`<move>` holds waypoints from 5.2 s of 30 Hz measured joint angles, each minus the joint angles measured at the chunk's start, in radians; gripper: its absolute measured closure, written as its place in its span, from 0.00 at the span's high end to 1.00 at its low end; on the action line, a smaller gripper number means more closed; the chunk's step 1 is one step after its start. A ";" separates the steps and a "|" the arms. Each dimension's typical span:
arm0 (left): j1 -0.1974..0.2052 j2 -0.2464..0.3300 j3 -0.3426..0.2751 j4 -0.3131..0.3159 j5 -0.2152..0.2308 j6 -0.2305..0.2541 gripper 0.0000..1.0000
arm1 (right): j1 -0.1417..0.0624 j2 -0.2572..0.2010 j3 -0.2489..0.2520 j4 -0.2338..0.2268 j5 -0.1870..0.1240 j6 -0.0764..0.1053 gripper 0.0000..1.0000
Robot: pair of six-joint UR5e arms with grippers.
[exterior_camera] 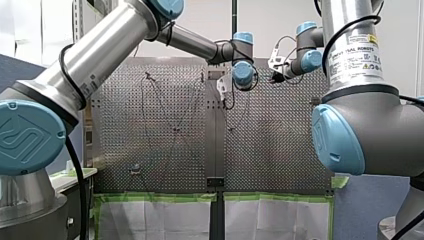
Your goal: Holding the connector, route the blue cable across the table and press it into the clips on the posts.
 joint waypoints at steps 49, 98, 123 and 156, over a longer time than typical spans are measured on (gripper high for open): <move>-0.089 0.312 -0.424 0.362 -0.146 -0.111 1.00 | 0.022 0.001 0.000 0.007 0.000 -0.002 0.00; -0.057 0.108 -0.839 0.754 -0.194 -0.088 1.00 | 0.044 0.006 0.000 0.008 0.003 -0.014 0.00; 0.028 0.111 -1.040 0.937 -0.186 -0.005 1.00 | 0.043 0.010 0.000 0.007 0.003 -0.015 0.00; 0.021 0.111 -1.249 0.915 -0.166 0.028 1.00 | 0.060 0.013 0.000 0.013 0.024 -0.017 0.00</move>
